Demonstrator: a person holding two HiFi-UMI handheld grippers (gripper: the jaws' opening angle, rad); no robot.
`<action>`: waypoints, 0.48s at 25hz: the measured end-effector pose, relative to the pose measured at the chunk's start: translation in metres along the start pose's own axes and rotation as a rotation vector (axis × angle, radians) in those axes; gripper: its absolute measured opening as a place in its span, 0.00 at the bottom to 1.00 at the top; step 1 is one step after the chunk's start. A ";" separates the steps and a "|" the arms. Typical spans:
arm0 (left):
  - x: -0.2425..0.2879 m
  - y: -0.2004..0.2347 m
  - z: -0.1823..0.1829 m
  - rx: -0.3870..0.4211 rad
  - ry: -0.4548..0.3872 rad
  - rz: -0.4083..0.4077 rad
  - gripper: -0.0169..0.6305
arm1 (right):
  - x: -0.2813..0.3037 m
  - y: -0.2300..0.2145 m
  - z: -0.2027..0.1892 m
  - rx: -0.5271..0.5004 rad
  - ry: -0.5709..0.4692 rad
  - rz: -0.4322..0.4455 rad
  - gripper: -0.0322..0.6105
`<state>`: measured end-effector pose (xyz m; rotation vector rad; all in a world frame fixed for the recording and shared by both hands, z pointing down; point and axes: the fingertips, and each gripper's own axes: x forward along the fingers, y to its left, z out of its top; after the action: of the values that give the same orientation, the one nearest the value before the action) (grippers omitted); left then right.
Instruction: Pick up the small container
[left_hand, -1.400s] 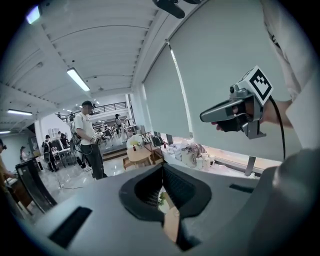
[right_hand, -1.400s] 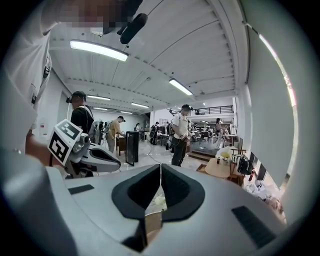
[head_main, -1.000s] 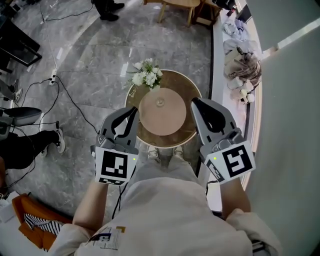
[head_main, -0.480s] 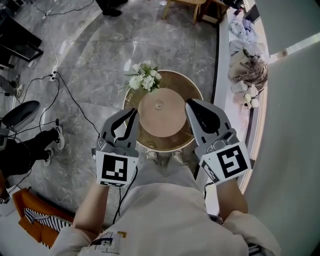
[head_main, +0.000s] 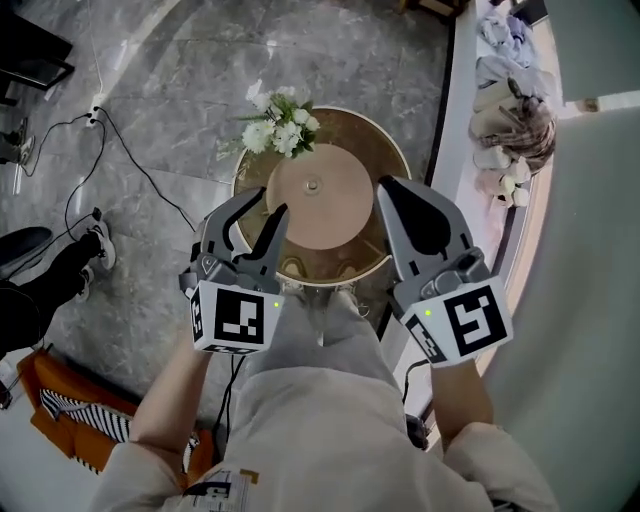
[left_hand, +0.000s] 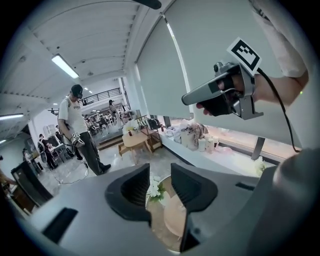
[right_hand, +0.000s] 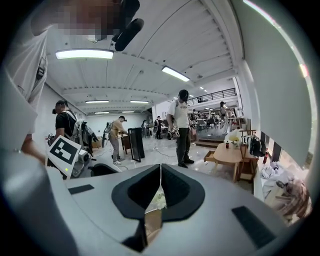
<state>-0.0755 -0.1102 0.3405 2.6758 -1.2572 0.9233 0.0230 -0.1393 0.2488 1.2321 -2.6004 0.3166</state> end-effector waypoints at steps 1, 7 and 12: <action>0.008 -0.002 -0.006 -0.001 0.002 -0.011 0.21 | 0.005 -0.001 -0.006 0.000 0.007 0.007 0.07; 0.056 -0.016 -0.037 -0.007 0.003 -0.074 0.29 | 0.036 -0.009 -0.039 0.003 0.045 0.040 0.07; 0.095 -0.023 -0.067 -0.028 0.024 -0.117 0.44 | 0.061 -0.012 -0.072 0.004 0.079 0.071 0.07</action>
<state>-0.0452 -0.1409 0.4505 2.6760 -1.0868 0.9124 0.0045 -0.1696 0.3369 1.1078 -2.5813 0.3761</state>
